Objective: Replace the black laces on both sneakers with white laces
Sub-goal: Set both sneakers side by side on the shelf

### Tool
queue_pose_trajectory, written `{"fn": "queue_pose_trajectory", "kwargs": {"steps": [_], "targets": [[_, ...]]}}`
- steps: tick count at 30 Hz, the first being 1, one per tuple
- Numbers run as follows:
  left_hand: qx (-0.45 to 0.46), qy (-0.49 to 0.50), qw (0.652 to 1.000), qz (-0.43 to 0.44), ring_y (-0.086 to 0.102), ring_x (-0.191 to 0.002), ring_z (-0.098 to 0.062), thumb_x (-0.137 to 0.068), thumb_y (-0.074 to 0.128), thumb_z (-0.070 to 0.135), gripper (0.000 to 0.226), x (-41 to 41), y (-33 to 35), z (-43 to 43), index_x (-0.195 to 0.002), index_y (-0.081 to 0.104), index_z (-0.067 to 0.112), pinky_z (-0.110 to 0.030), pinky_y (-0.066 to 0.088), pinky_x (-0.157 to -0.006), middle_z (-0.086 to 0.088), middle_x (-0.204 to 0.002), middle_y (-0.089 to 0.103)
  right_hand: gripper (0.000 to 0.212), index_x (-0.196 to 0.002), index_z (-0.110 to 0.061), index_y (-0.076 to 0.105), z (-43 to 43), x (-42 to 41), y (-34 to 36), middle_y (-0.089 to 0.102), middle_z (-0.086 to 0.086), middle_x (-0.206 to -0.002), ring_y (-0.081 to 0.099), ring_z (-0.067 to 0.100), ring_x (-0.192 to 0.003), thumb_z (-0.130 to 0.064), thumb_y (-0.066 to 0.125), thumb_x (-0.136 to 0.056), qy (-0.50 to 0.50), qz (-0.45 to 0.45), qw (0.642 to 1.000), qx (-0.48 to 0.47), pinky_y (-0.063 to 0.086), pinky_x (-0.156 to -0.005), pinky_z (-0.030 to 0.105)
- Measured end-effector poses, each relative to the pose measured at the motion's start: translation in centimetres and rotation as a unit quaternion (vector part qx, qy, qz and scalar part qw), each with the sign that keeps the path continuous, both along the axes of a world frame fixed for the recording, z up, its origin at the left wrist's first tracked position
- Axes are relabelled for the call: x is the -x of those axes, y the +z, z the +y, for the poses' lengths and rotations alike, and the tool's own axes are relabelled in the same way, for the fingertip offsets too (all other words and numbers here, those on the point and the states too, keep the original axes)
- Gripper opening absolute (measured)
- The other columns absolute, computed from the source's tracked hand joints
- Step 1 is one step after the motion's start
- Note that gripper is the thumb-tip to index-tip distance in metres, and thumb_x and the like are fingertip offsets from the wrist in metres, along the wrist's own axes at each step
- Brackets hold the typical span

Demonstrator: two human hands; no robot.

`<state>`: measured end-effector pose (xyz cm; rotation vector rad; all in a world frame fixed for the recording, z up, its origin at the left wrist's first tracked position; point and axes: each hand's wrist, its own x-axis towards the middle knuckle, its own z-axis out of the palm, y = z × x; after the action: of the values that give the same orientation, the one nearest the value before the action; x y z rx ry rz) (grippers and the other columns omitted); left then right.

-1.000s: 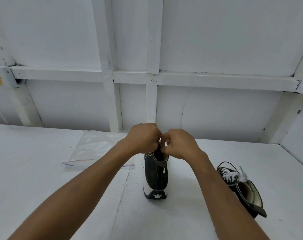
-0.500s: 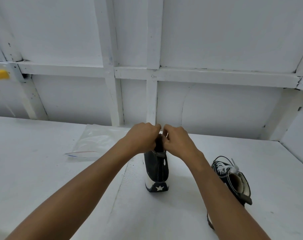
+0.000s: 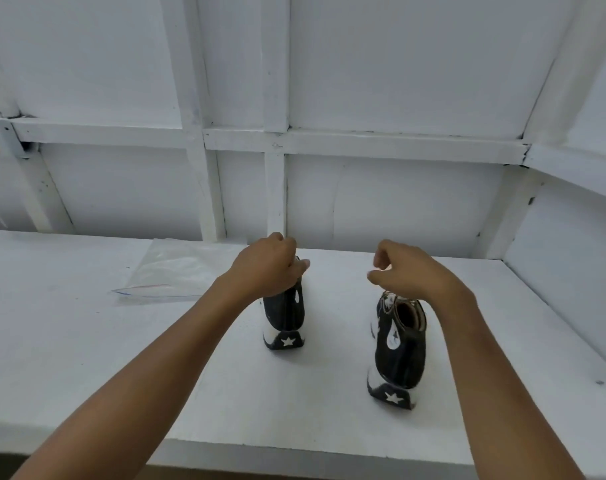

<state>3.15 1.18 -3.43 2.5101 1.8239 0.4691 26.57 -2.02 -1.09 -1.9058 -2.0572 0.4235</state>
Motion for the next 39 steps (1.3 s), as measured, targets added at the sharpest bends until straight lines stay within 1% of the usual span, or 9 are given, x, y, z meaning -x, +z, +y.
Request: {"fn": "queue_pose_trajectory", "kwargs": {"steps": [3,8,11,17,24,26,32,35,39], "targets": [[0.037,0.029,0.998,0.028,0.052,-0.107,-0.031,-0.096,0.05,0.054,0.042,-0.9,-0.9,-1.5,-0.084,0.057,0.014,-0.039,0.05,-0.08,-0.013,-0.118,0.053,0.041,-0.083,-0.018,0.053,-2.4,-1.5,0.0,0.057,0.0,-0.1,0.052,0.019,-0.097,-0.056,0.07,-0.08,-0.014,-0.047,0.998,0.034,0.046,-0.078,0.035],[0.052,0.129,0.99,0.039,0.044,-0.12,-0.038,-0.093,0.053,0.056,0.059,-2.4,-2.8,-3.0,-0.134,0.05,0.015,-0.042,0.044,-0.094,-0.017,-0.132,0.045,0.047,-0.094,-0.017,0.063,-6.0,-0.3,-2.2,0.038,0.003,-0.117,0.032,0.026,-0.121,-0.061,0.068,-0.078,-0.08,-0.161,0.982,0.062,0.039,-0.078,0.033],[0.063,0.147,0.987,0.011,0.054,-0.109,-0.036,-0.096,0.054,0.045,0.046,-2.6,-3.4,-3.1,-0.125,0.052,0.01,-0.038,0.044,-0.085,-0.018,-0.122,0.054,0.041,-0.117,-0.015,0.059,-7.2,0.6,-3.7,0.043,0.007,-0.13,0.034,0.031,-0.126,-0.042,0.064,-0.086,-0.139,-0.159,0.977,0.027,0.036,-0.076,0.032],[0.05,0.128,0.99,-0.036,0.048,-0.08,-0.026,-0.093,0.052,0.014,0.007,-2.2,-2.8,-5.1,-0.094,0.051,0.007,-0.031,0.036,-0.067,-0.01,-0.091,0.058,0.037,-0.125,-0.007,0.052,-8.3,1.3,-4.4,0.063,0.01,-0.107,0.059,0.029,-0.094,-0.012,0.055,-0.088,-0.139,-0.069,0.988,-0.021,0.039,-0.067,0.027],[0.006,0.077,0.994,-0.081,0.046,-0.069,-0.024,-0.086,0.056,0.015,0.018,-2.7,-2.7,-10.2,-0.075,0.043,0.01,-0.029,0.029,-0.056,-0.001,-0.064,0.047,0.01,-0.074,-0.006,0.052,-10.5,3.0,-5.2,0.044,-0.001,-0.063,0.053,0.026,-0.071,-0.009,0.061,-0.078,-0.101,0.049,0.989,-0.093,0.04,-0.062,0.031],[-0.01,0.081,0.988,-0.128,0.05,-0.073,-0.024,-0.087,0.06,0.021,0.018,-2.9,-3.5,-10.9,-0.09,0.046,0.01,-0.03,0.034,-0.06,-0.002,-0.076,0.053,0.019,-0.084,-0.01,0.049,-11.3,3.9,-5.7,0.049,-0.002,-0.072,0.052,0.024,-0.075,-0.012,0.066,-0.077,-0.119,0.114,0.981,-0.106,0.038,-0.063,0.029],[0.056,0.143,0.902,-0.403,0.056,-0.1,-0.024,-0.08,0.075,0.034,0.083,-3.6,-6.6,-11.9,-0.144,0.026,0.013,-0.032,0.043,-0.082,0.0,-0.11,0.058,0.088,-0.14,-0.01,0.028,-12.8,6.7,-10.0,0.053,0.009,-0.131,0.051,0.031,-0.122,-0.033,0.078,-0.071,-0.221,0.278,0.929,-0.107,0.05,-0.095,0.044],[0.118,0.135,0.908,-0.379,0.061,-0.101,-0.028,-0.093,0.06,0.031,0.021,-3.9,-7.1,-12.2,-0.105,0.058,0.014,-0.028,0.04,-0.077,0.003,-0.086,0.059,0.069,-0.131,-0.009,0.043,-11.1,6.7,-13.8,0.057,0.014,-0.127,0.053,0.037,-0.121,-0.047,0.049,-0.073,-0.221,0.287,0.929,-0.077,0.049,-0.096,0.053],[0.117,0.108,0.912,-0.379,0.056,-0.082,-0.028,-0.101,0.045,0.022,0.032,-3.1,-7.0,-13.2,-0.074,0.058,0.011,-0.031,0.037,-0.063,0.0,-0.07,0.055,0.049,-0.122,-0.015,0.055,-12.5,8.0,-12.6,0.058,0.014,-0.123,0.054,0.04,-0.116,-0.036,0.038,-0.081,-0.218,0.296,0.927,-0.075,0.043,-0.099,0.061]]}}
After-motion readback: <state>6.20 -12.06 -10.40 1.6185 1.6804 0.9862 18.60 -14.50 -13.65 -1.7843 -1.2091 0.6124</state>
